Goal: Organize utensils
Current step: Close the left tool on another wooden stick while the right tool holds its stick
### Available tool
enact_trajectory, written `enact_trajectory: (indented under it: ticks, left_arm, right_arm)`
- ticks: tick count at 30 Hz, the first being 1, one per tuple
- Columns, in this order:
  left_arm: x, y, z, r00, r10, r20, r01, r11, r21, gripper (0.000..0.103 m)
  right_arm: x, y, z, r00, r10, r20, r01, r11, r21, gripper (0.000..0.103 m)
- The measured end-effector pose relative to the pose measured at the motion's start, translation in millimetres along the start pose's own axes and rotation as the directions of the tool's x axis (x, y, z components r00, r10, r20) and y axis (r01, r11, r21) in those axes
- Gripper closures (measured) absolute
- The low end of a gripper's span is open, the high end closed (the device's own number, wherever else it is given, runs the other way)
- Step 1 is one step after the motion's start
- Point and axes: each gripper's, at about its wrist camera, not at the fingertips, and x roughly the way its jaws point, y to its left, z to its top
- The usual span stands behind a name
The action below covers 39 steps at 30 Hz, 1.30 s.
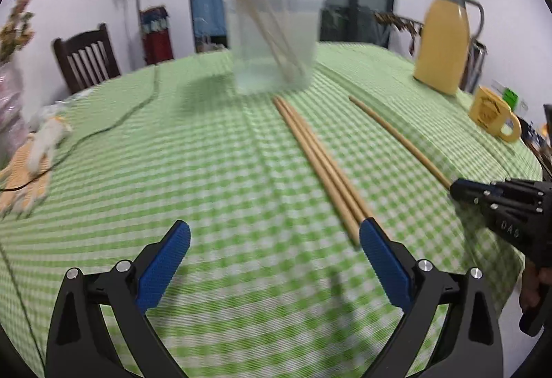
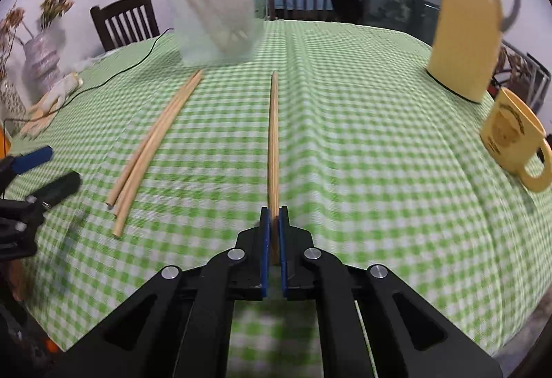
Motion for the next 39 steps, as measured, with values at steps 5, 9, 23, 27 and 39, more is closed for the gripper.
enact_trajectory:
  ticks: [5, 9, 23, 27, 39]
  left_arm:
    - [15, -19, 5, 0.998, 0.043, -0.05, -0.039, 0.997, 0.064, 0.014]
    - [21, -24, 5, 0.996, 0.045, -0.083, -0.038, 0.996, 0.079, 0.016]
    - [18, -30, 1, 0.993, 0.023, -0.118, -0.015, 0.997, 0.07, 0.076]
    - [13, -15, -7, 0.993, 0.03, -0.115, -0.027, 0.999, 0.032, 0.099]
    - [-32, 17, -4, 1.0, 0.018, -0.022, -0.019, 0.999, -0.041, 0.1]
  right_arm:
    - [-5, -11, -7, 1.0, 0.023, 0.016, -0.023, 1.0, 0.015, 0.098]
    - [-5, -15, -10, 0.998, 0.053, 0.027, -0.054, 0.998, 0.031, 0.098]
    - [-9, -20, -14, 0.995, 0.09, 0.047, -0.09, 0.996, -0.001, 0.098]
    - [-10, -21, -16, 0.995, 0.091, 0.046, -0.09, 0.996, -0.01, 0.098]
    - [-32, -4, -5, 0.993, 0.063, 0.103, -0.058, 0.997, -0.056, 0.098]
